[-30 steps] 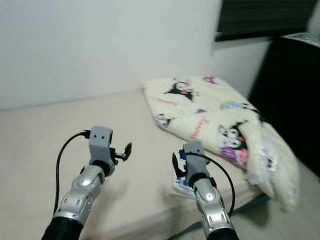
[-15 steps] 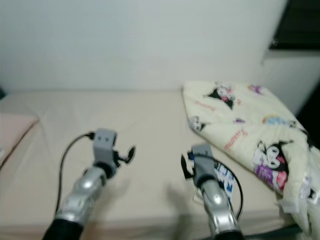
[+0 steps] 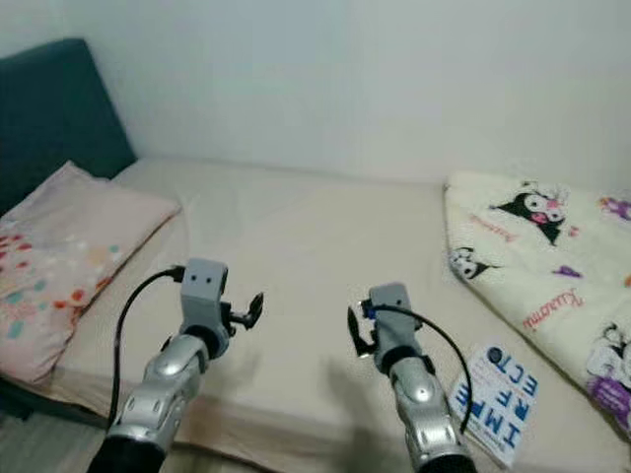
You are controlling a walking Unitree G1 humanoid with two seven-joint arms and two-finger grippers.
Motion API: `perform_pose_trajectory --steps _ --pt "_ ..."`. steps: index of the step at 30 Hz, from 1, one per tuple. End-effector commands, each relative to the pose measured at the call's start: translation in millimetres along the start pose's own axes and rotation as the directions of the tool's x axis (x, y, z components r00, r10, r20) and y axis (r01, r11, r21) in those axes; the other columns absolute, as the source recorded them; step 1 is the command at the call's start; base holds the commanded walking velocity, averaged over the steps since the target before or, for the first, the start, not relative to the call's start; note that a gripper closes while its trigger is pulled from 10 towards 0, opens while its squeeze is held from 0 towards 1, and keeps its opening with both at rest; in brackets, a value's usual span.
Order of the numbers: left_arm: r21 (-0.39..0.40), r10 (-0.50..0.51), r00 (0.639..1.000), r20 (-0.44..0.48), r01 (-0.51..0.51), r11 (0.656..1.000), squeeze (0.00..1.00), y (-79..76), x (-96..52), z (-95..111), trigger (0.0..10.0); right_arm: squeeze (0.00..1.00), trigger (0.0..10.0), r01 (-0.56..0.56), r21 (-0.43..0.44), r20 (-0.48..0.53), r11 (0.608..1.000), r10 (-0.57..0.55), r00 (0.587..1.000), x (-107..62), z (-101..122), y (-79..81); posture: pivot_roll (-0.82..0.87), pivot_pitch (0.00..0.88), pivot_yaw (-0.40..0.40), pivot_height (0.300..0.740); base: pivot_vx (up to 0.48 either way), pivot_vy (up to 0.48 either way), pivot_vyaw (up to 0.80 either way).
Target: Clean up the room
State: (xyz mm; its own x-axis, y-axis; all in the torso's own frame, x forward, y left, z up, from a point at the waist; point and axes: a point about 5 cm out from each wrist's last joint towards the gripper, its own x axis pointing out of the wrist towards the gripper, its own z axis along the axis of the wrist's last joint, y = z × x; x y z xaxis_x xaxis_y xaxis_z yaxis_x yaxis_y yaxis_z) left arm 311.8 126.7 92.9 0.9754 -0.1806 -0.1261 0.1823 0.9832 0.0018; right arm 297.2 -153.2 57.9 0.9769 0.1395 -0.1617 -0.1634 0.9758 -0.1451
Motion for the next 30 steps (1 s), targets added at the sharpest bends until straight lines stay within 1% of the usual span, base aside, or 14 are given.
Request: perform_pose_trajectory --steps 1,2,3,8,14,18,22,30 --pt "-0.011 0.018 1.000 -0.017 -0.018 1.000 0.00 4.9 -2.1 -3.3 10.0 0.00 10.0 -0.004 0.016 -0.003 1.000 0.004 1.000 1.0 1.0 2.7 0.01 0.000 -0.033 0.740 0.000 0.000 0.80" --pt "-0.014 0.015 1.000 -0.017 -0.015 1.000 0.00 4.2 -1.7 -3.0 10.0 0.00 10.0 0.002 0.017 -0.001 1.000 -0.002 1.000 1.0 1.4 1.5 0.01 0.000 -0.032 0.740 0.000 0.000 0.80" --pt "-0.012 0.009 1.000 -0.019 -0.009 1.000 0.00 3.0 -1.2 -3.1 10.0 0.00 10.0 0.026 0.041 0.001 0.999 -0.026 1.000 1.1 1.5 -1.4 0.01 0.000 -0.032 0.740 0.000 0.000 0.00" --pt "-0.011 0.002 1.000 -0.026 -0.002 1.000 0.00 1.8 -0.7 -3.8 10.0 0.00 10.0 0.057 0.074 -0.005 0.996 -0.057 0.998 1.3 1.1 -5.5 0.00 0.000 -0.029 0.740 0.000 0.000 0.00" --pt "-0.019 0.010 1.000 -0.023 -0.010 1.000 0.00 3.5 -0.3 -3.1 10.0 0.00 10.0 0.063 0.075 -0.004 0.995 -0.062 0.998 1.2 1.1 -6.4 0.00 0.000 -0.027 0.740 0.000 0.000 0.00" --pt "-0.007 0.000 1.000 -0.017 0.000 1.000 0.00 3.1 0.6 -1.3 10.0 0.00 10.0 0.066 0.078 -0.005 0.995 -0.066 0.998 0.7 1.1 -6.5 0.00 0.000 -0.027 0.740 0.000 0.000 0.00" --pt "-0.011 0.000 1.000 -0.017 0.000 1.000 0.00 3.6 2.0 -1.1 10.0 0.00 10.0 0.067 0.082 -0.005 0.994 -0.067 0.998 0.0 0.9 -6.4 0.00 0.000 -0.024 0.740 0.000 0.000 0.00" --pt "-0.035 -0.002 1.000 -0.023 0.001 0.999 0.00 3.9 3.4 -1.6 10.0 0.00 10.0 0.073 0.090 -0.006 0.993 -0.072 0.997 -1.2 0.3 -7.0 0.00 0.000 -0.019 0.740 0.000 -0.398 0.00"
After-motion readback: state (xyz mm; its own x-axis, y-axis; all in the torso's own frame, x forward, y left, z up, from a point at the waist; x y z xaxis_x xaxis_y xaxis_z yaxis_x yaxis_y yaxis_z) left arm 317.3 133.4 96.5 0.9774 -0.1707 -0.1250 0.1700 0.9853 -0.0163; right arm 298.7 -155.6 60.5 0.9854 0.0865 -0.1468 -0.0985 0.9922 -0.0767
